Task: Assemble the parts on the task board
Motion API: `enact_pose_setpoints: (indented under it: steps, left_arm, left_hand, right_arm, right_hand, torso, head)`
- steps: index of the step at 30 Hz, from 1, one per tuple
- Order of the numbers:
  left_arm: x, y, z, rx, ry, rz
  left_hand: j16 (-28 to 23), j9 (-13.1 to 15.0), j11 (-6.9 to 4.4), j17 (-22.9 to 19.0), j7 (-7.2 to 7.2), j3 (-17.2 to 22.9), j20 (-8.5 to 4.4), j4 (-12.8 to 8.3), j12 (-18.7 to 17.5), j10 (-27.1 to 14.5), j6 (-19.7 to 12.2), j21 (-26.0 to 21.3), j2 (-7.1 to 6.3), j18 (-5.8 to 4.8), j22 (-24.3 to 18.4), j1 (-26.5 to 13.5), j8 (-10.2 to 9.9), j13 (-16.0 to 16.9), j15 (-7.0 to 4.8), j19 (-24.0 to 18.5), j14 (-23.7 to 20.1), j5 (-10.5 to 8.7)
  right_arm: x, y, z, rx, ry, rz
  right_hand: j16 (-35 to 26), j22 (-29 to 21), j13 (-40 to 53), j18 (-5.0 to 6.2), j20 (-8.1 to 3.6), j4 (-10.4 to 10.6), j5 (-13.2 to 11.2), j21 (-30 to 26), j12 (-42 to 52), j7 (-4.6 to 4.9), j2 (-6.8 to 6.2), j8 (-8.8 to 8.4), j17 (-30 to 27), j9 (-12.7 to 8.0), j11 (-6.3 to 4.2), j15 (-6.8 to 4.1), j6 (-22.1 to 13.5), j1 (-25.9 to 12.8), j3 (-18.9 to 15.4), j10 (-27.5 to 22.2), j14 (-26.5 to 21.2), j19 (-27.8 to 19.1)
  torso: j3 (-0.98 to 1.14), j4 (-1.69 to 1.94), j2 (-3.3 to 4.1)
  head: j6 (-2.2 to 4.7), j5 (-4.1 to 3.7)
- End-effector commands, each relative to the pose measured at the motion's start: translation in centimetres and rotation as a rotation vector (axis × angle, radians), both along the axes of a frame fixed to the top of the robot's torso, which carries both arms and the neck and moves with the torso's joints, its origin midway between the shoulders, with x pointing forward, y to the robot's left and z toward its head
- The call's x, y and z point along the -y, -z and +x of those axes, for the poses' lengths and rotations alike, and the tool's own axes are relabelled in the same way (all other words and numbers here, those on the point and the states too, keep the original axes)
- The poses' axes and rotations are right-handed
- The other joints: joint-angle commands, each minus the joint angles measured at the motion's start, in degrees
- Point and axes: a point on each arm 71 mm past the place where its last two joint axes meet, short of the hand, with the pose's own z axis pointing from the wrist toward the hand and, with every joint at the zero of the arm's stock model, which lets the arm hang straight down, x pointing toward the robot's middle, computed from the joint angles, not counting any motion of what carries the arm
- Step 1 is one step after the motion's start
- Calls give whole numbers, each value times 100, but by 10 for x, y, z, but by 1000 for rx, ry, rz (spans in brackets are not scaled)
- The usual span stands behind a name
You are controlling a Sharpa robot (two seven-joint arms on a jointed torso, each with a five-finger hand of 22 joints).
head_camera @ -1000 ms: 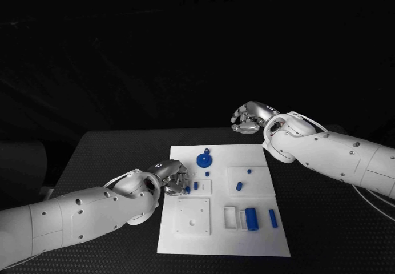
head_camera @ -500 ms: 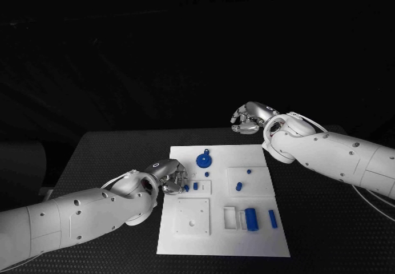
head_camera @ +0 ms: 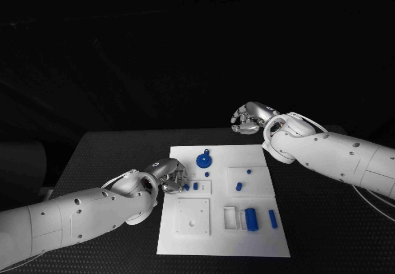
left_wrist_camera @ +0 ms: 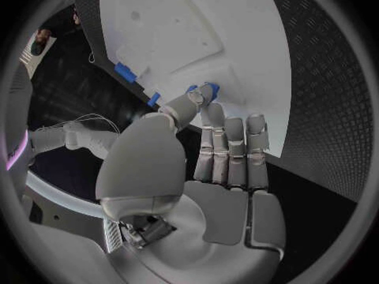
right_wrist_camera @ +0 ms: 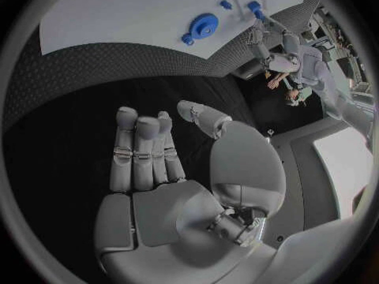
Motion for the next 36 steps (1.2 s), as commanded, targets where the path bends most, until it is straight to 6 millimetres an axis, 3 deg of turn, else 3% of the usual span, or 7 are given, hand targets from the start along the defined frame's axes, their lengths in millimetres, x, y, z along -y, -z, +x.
enact_pose_setpoints:
  steps: [1, 10, 16, 24, 36]
  left_arm:
    - [1, 4, -2, -39, 19, 19]
    - [1, 6, -3, -67, 31, 43]
    - [1, 4, -3, -42, 26, 24]
    - [1, 3, -2, -33, 24, 5]
    - [1, 4, -3, -43, 26, 10]
  left_hand:
    - [17, -3, -1, -10, 11, 26, -553, -18, 8, 22, 8, 23, 25, -70, 122, -11, -19, -12, -29, 19, 7, -2]
    - [-15, -1, 18, -37, 34, 33, -555, -51, -22, -21, -32, 18, 22, -81, 118, -17, -73, -45, -19, -11, -24, -10]
    - [-50, 0, 57, -68, 76, 30, -543, -95, -50, -111, -112, 1, -54, -98, 115, -21, -148, -76, 11, -62, -85, -20]
    - [-17, -106, 98, -88, 261, 34, -521, -109, 39, -179, -557, 4, -132, -98, 111, 7, -479, -66, 40, -66, -120, -39]
    - [-2, -162, 134, -102, 319, 25, -506, -115, 75, -208, -724, 3, -176, -92, 111, 21, -612, -71, 60, -71, -131, -40]
  right_arm:
    - [0, 0, 0, 4, -9, -2]
    - [0, 0, 0, 4, -9, -1]
    - [0, 0, 0, 4, -8, -2]
    - [0, 0, 0, 4, -8, -1]
    - [0, 0, 0, 4, -7, -1]
  right_hand:
    - [-27, 8, -9, 86, 18, -31, 24, -31, 31, 30, 17, -27, 6, 10, 20, 3, -1, -20, -4, -12, 38, 34]
    - [-28, 9, -12, 86, 19, -30, 23, -33, 32, 31, 18, -28, 7, 10, 20, 3, -1, -22, -4, -12, 39, 35]
    - [-29, 10, -13, 86, 19, -31, 23, -34, 33, 31, 19, -28, 8, 10, 20, 3, -2, -22, -4, -13, 39, 36]
    - [-30, 12, -16, 86, 18, -32, 22, -35, 34, 31, 19, -28, 9, 10, 20, 3, -3, -21, -3, -14, 39, 36]
    - [-33, 14, -20, 86, 18, -34, 22, -38, 36, 31, 20, -29, 11, 10, 21, 3, -5, -19, -2, -15, 39, 36]
  torso:
    - [0, -2, -2]
    - [1, 1, 2]
    - [-2, 1, 2]
    - [-1, -2, 2]
    - [0, -2, 1]
  head:
    - [1, 2]
    - [-4, -4]
    - [-1, -4]
    - [4, -10]
    - [-3, -12]
